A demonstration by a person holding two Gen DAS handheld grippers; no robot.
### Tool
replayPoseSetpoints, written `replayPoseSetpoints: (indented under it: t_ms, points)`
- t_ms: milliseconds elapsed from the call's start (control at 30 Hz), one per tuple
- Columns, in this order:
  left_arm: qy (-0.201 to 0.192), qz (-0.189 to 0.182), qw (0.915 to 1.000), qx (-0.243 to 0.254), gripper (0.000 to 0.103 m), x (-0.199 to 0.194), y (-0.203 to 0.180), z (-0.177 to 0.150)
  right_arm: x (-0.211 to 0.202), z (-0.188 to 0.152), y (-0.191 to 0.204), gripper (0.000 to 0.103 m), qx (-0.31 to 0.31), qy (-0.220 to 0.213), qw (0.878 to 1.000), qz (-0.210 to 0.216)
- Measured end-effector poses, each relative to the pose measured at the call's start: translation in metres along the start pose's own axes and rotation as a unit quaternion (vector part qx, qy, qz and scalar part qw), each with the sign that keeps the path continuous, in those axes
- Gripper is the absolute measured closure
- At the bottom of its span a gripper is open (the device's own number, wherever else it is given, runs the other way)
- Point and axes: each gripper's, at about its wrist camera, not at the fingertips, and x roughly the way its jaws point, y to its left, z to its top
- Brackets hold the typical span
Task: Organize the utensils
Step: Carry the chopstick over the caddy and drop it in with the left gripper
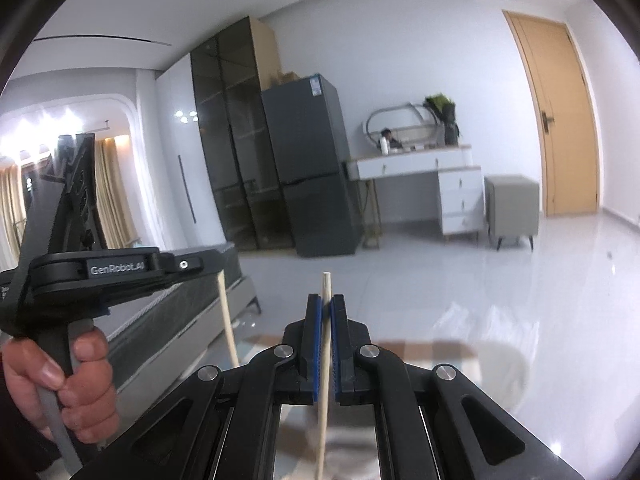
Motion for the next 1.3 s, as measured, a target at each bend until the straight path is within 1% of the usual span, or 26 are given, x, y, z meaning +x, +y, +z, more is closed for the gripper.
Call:
replayPoseSetpoints:
  t_ms: [100, 200, 267, 433, 500, 567, 833, 1000, 1067, 1133, 1167, 1200, 1267, 1300]
  points:
    - [-0.010, 0.000, 1.0000, 0.001, 0.103, 0.024, 0.006, 0.006, 0.019, 0.013, -0.002, 0.099, -0.023, -0.013, 1.000, 0.000]
    - [-0.014, -0.003, 0.9999, -0.001, 0.103, 0.041, 0.014, 0.006, 0.037, 0.017, -0.004, 0.099, -0.041, -0.022, 0.999, 0.002]
    - [-0.018, -0.003, 0.9998, 0.000, 0.103, 0.055, 0.020, 0.004, 0.049, 0.015, -0.007, 0.099, -0.049, -0.023, 0.999, 0.005]
    - [-0.022, -0.009, 0.9997, -0.003, 0.103, 0.072, 0.026, 0.000, 0.070, 0.001, -0.016, 0.099, -0.057, -0.022, 0.998, 0.012]
    - [-0.027, -0.002, 0.9996, 0.007, 0.103, 0.074, 0.024, -0.005, 0.076, -0.004, -0.019, 0.099, -0.057, -0.019, 0.998, 0.015]
    - [-0.030, -0.005, 0.9995, 0.013, 0.103, 0.072, 0.018, -0.007, 0.082, -0.010, -0.020, 0.099, -0.065, -0.014, 0.998, 0.017]
    - [-0.020, -0.008, 0.9994, 0.029, 0.103, 0.067, 0.018, -0.029, 0.092, -0.030, -0.024, 0.099, -0.074, 0.012, 0.997, 0.031]
    - [0.001, -0.019, 0.9990, 0.040, 0.103, 0.061, 0.018, -0.033, 0.094, -0.041, -0.023, 0.099, -0.063, 0.036, 0.996, 0.047]
    - [0.027, -0.033, 0.9983, 0.040, 0.103, 0.057, 0.020, -0.035, 0.094, -0.045, -0.023, 0.099, -0.053, 0.048, 0.996, 0.056]
    - [0.058, -0.037, 0.9971, 0.034, 0.103, 0.058, 0.021, -0.035, 0.095, -0.047, -0.023, 0.099, -0.044, 0.061, 0.995, 0.063]
    - [0.066, -0.032, 0.9968, 0.031, 0.102, 0.057, 0.024, -0.034, 0.096, -0.047, -0.023, 0.096, -0.041, 0.067, 0.995, 0.065]
    - [0.072, -0.026, 0.9967, 0.029, 0.101, 0.057, 0.024, -0.034, 0.095, -0.048, -0.023, 0.096, -0.033, 0.074, 0.994, 0.069]
    - [0.094, 0.005, 0.9952, 0.027, 0.096, 0.049, 0.028, -0.032, 0.093, -0.048, -0.027, 0.096, -0.019, 0.082, 0.994, 0.073]
    - [0.101, 0.013, 0.9945, 0.023, 0.091, 0.045, 0.030, -0.031, 0.089, -0.048, -0.028, 0.094, -0.009, 0.087, 0.993, 0.078]
